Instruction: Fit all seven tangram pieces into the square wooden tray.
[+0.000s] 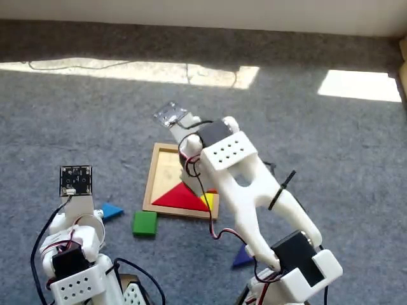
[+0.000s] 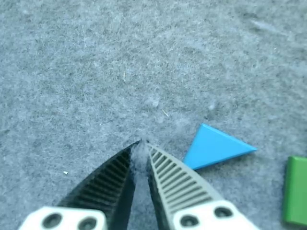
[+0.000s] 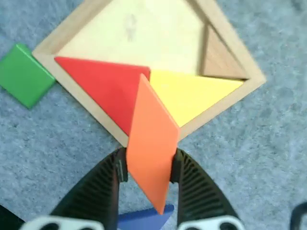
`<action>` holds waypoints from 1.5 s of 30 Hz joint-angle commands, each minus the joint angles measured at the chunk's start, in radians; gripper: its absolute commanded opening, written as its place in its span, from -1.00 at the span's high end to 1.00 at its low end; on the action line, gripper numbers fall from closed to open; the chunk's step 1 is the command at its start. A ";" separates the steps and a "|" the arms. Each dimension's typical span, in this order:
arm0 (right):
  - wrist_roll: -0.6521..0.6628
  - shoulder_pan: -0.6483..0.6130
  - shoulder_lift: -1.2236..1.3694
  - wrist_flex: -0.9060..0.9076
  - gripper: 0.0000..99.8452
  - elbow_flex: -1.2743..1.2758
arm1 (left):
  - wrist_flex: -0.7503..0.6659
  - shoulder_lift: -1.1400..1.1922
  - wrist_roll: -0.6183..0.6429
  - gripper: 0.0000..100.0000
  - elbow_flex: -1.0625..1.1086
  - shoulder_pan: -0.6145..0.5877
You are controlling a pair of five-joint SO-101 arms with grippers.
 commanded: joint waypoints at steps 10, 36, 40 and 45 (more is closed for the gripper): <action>0.006 -0.180 -0.056 -0.010 0.64 0.097 | -0.020 -0.035 -0.005 0.99 -0.008 -0.013; -0.192 -0.262 -0.291 -0.364 0.64 0.613 | -0.018 -0.035 -0.005 0.99 -0.008 -0.013; -0.206 -0.286 -0.209 -0.412 0.64 0.611 | -0.020 -0.035 -0.005 0.99 -0.008 -0.013; -0.206 -0.311 -0.097 -0.412 0.71 0.553 | -0.020 -0.035 -0.005 0.99 -0.008 -0.013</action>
